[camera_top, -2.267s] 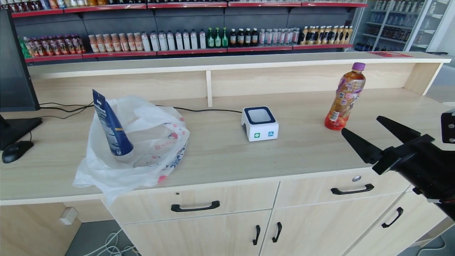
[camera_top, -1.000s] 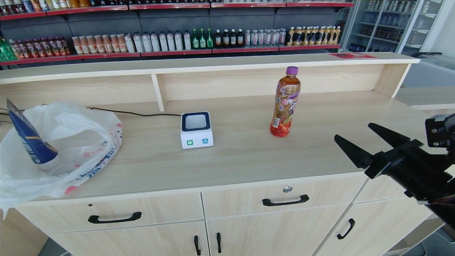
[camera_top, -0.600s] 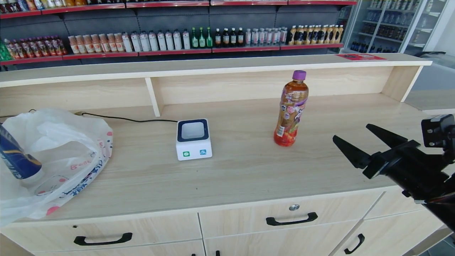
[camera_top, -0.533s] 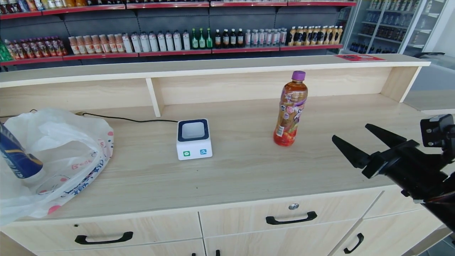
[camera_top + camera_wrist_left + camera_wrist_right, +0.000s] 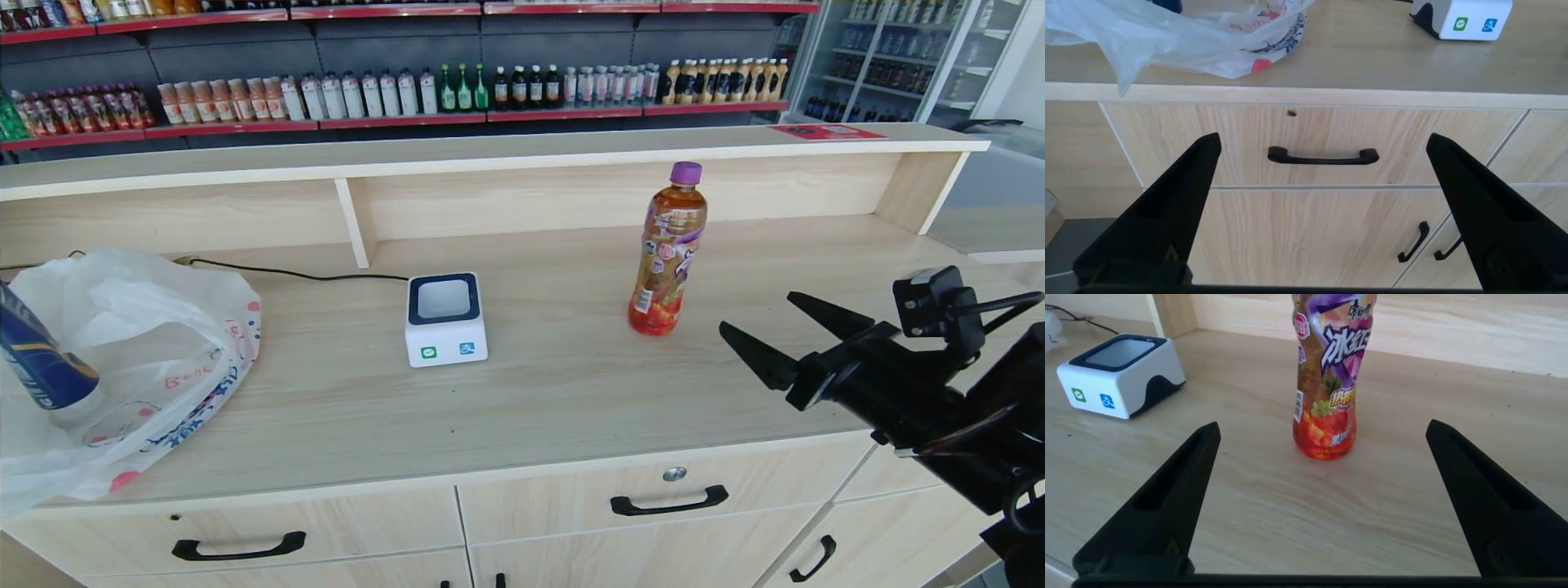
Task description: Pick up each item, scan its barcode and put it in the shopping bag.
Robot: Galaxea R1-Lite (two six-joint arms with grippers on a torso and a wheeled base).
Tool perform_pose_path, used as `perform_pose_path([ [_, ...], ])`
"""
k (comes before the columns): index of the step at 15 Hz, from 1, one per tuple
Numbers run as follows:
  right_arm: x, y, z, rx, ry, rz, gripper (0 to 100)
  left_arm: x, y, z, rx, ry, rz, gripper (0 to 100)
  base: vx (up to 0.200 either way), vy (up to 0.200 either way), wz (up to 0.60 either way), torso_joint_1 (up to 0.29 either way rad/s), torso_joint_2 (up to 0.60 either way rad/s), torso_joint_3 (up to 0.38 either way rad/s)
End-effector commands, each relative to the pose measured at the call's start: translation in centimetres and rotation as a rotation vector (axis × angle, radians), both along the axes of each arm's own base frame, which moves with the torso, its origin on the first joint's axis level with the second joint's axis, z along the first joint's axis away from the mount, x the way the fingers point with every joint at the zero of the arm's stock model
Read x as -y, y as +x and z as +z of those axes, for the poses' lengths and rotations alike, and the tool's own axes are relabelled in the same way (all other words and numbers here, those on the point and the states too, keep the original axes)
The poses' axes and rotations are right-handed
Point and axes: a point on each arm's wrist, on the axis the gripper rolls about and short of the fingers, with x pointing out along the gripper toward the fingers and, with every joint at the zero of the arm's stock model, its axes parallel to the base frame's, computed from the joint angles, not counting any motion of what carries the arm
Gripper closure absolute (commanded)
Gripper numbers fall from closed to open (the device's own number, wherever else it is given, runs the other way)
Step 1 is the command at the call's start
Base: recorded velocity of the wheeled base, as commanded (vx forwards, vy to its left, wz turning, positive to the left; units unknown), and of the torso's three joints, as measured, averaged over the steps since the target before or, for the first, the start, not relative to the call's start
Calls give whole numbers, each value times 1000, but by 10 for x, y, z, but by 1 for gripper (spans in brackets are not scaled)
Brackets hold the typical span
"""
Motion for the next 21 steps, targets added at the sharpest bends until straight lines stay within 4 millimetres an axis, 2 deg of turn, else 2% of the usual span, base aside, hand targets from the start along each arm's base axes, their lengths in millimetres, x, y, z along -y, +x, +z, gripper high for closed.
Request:
perform_pose_path([
  [1, -6, 5, -7, -23, -7, 18, 0, 0, 0, 0, 1, 0, 1, 0, 0, 0, 0, 0, 0, 0],
  [3, -16, 12, -10, -29, -3, 47, 0, 0, 0, 0, 1, 0, -1, 0, 0, 0, 0, 0, 0, 0],
  [9, -21, 31, -10, -29, 46, 54, 0, 0, 0, 0, 1, -2, 1, 0, 0, 0, 0, 0, 0, 0],
  [12, -26, 51, -9, -7, 67, 57, 0, 0, 0, 0, 1, 0, -1, 0, 0, 0, 0, 0, 0, 0],
  [21, -39, 104, -29, -15, 129, 66, 0, 0, 0, 0, 1, 0, -1, 0, 0, 0, 0, 0, 0, 0],
])
